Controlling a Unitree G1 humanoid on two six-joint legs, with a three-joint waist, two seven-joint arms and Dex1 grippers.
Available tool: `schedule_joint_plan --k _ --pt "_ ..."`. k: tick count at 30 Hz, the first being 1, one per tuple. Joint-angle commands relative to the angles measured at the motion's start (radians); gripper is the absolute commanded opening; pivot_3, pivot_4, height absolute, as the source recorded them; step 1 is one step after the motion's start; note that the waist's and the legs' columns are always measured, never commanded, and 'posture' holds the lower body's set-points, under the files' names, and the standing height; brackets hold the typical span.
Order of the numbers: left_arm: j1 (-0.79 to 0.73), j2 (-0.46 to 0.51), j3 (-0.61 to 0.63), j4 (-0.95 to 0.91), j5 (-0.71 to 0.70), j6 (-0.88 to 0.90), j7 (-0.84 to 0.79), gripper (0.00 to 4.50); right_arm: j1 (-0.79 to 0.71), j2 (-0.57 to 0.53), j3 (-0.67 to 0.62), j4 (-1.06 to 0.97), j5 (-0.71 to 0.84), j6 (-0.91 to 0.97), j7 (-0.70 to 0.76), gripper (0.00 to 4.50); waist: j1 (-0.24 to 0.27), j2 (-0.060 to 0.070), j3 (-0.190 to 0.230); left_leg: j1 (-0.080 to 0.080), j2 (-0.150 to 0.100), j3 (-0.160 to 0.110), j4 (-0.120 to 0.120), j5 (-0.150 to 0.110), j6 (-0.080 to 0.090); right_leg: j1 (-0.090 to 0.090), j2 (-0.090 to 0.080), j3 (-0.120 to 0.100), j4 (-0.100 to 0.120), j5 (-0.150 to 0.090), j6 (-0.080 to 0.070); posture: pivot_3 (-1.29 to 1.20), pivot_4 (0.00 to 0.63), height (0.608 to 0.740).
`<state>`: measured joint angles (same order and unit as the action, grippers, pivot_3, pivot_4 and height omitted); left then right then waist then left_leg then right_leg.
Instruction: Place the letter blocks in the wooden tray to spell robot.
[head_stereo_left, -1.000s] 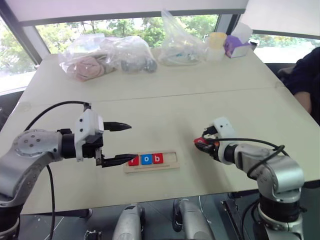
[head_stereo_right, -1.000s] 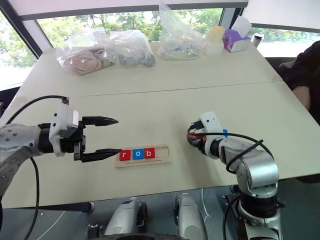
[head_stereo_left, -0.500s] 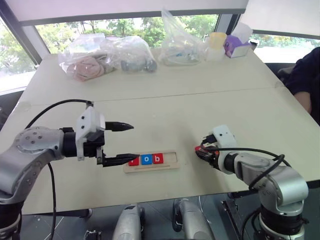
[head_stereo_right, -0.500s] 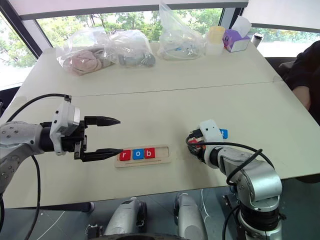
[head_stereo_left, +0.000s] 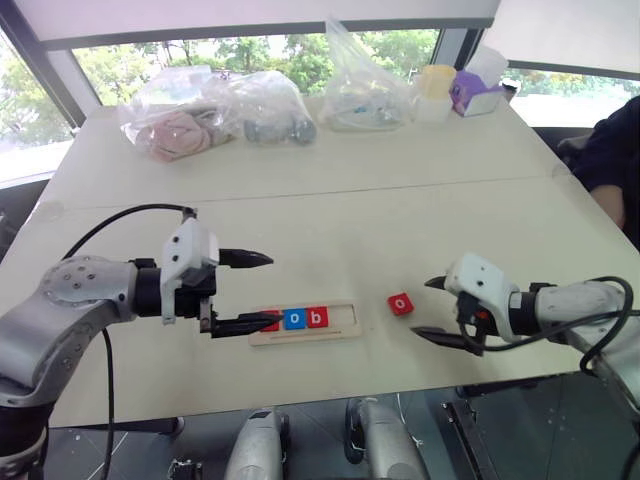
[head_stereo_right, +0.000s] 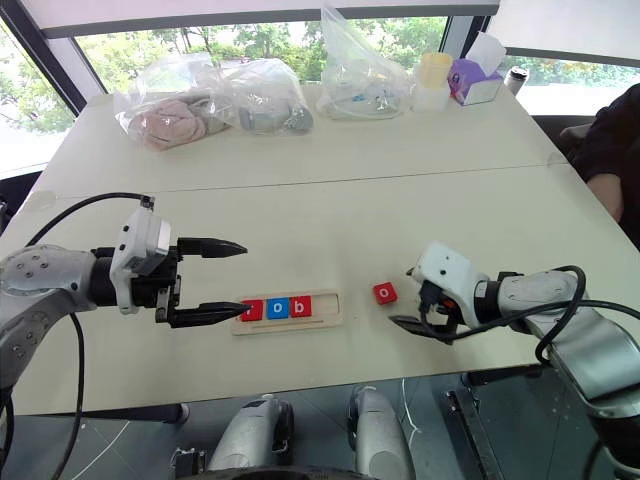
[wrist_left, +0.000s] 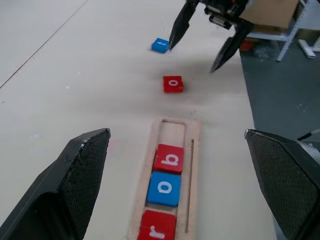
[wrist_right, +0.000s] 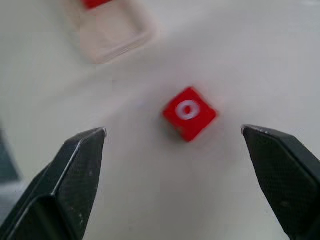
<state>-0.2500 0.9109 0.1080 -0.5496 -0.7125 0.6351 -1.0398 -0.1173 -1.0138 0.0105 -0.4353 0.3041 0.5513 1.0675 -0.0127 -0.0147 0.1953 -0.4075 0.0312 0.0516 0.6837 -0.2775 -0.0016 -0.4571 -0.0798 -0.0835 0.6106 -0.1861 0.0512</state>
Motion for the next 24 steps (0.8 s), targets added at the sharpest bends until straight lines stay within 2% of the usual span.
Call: schedule_joint_plan --k 1,6,10,15,23,24 --pt "-0.011 -0.001 -0.006 -0.006 0.015 -0.026 -0.004 4.50 -0.069 0.022 0.052 0.156 -0.061 -0.233 0.081 4.48 -0.002 0.000 0.000 0.000 0.000 0.000 0.000 0.000 0.000 0.000 0.000 0.000 0.000 0.000 0.000 0.00 0.150 0.740" --pt "-0.008 -0.004 -0.002 -0.007 0.025 -0.042 -0.002 4.50 -0.261 0.106 0.151 0.453 -0.131 -0.428 0.174 4.48 0.001 -0.001 0.001 0.001 0.000 0.001 0.000 0.000 0.000 -0.001 0.001 0.001 0.002 0.001 -0.001 0.00 0.150 0.740" --pt "-0.004 0.004 0.001 -0.009 0.046 -0.048 0.004 4.50 -0.373 0.178 0.195 0.608 -0.125 -0.426 0.249 4.48 0.006 -0.002 0.001 0.000 0.000 0.001 0.000 0.000 0.000 -0.001 0.002 0.000 0.003 0.002 -0.001 0.00 0.150 0.740" --pt "0.008 0.003 0.010 -0.015 0.051 -0.056 -0.001 4.50 -0.410 0.197 0.234 0.659 -0.139 -0.437 0.336 4.48 0.012 -0.002 0.001 -0.001 0.000 0.002 0.000 0.000 0.000 -0.001 0.001 0.000 0.002 0.005 -0.001 0.00 0.150 0.740" --pt "0.015 -0.005 0.007 -0.013 0.062 -0.068 0.003 4.50 -0.429 0.204 0.243 0.706 -0.172 -0.465 0.371 4.48 0.024 -0.001 0.001 0.000 0.000 0.003 0.001 0.001 -0.001 -0.001 0.001 0.000 0.003 0.002 -0.001 0.00 0.150 0.740" --pt "0.015 -0.007 0.006 -0.011 0.065 -0.071 0.002 4.50 -0.431 0.205 0.244 0.715 -0.178 -0.475 0.371 4.24 0.024 -0.001 0.001 0.000 0.000 0.003 0.001 0.001 -0.001 -0.001 0.001 0.000 0.003 0.002 -0.001 0.00 0.150 0.740"
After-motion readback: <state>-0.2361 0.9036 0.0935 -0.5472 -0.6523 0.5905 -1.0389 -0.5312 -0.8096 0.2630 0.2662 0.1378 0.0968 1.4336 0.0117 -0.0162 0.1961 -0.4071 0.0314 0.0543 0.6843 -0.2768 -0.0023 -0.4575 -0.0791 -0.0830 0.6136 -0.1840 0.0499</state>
